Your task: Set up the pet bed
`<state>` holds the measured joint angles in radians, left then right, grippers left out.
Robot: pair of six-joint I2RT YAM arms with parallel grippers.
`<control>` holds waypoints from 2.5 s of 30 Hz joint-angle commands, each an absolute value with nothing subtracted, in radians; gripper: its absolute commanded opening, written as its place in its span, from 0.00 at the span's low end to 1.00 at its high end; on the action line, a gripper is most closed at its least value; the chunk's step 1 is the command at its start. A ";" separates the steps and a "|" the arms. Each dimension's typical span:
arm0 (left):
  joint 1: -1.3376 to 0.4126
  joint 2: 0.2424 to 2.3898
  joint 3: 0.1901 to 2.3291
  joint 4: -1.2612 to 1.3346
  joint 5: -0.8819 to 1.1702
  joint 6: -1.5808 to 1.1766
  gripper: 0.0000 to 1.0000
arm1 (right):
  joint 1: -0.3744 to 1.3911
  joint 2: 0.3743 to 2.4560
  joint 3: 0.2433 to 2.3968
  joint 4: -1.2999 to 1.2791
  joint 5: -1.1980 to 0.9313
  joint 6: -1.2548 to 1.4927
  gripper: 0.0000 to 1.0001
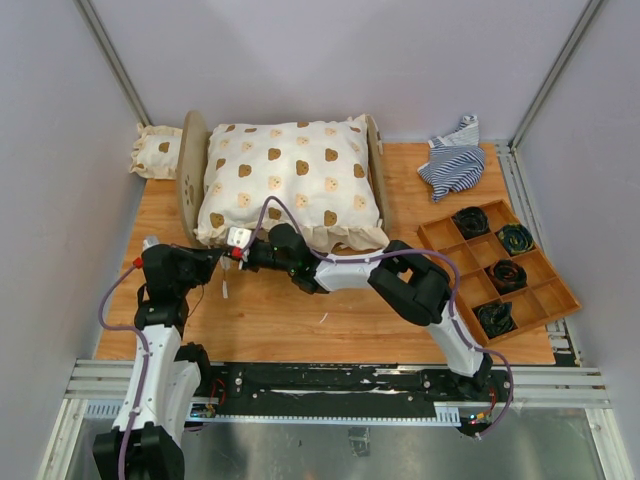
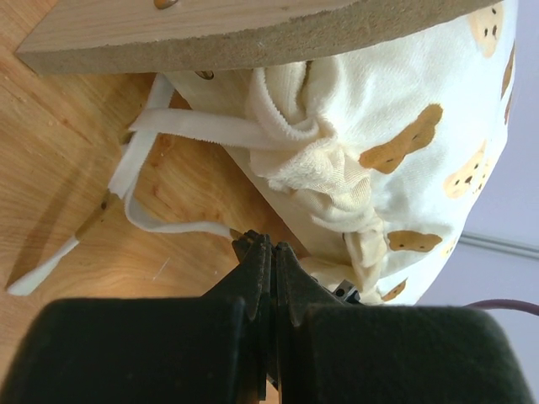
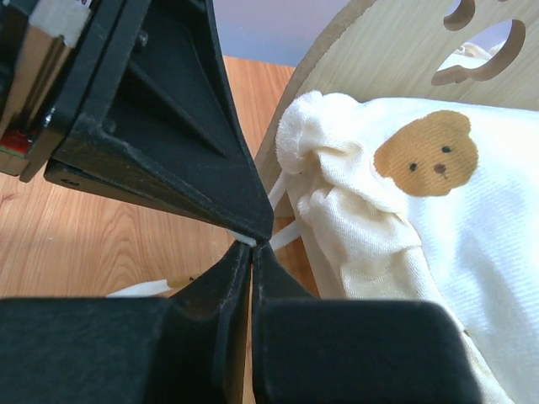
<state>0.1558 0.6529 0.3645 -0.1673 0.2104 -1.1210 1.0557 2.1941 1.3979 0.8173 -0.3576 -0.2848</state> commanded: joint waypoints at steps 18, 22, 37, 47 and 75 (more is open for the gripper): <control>0.166 0.650 0.270 0.048 -0.041 -0.766 0.26 | 1.017 2.228 1.561 0.522 -0.339 -0.209 0.00; 0.167 0.662 0.230 0.168 -0.015 -0.726 0.28 | 1.020 2.241 1.580 0.499 -0.339 -0.217 0.00; 0.163 0.844 0.199 0.372 0.024 -0.681 0.40 | 1.023 2.245 1.589 0.509 -0.347 -0.232 0.00; 0.078 0.833 0.180 0.390 -0.020 -0.690 0.46 | 1.027 2.272 1.611 0.505 -0.356 -0.227 0.00; 0.062 0.793 0.234 0.268 -0.135 -0.702 0.00 | 1.027 2.289 1.636 0.442 -0.372 -0.353 0.00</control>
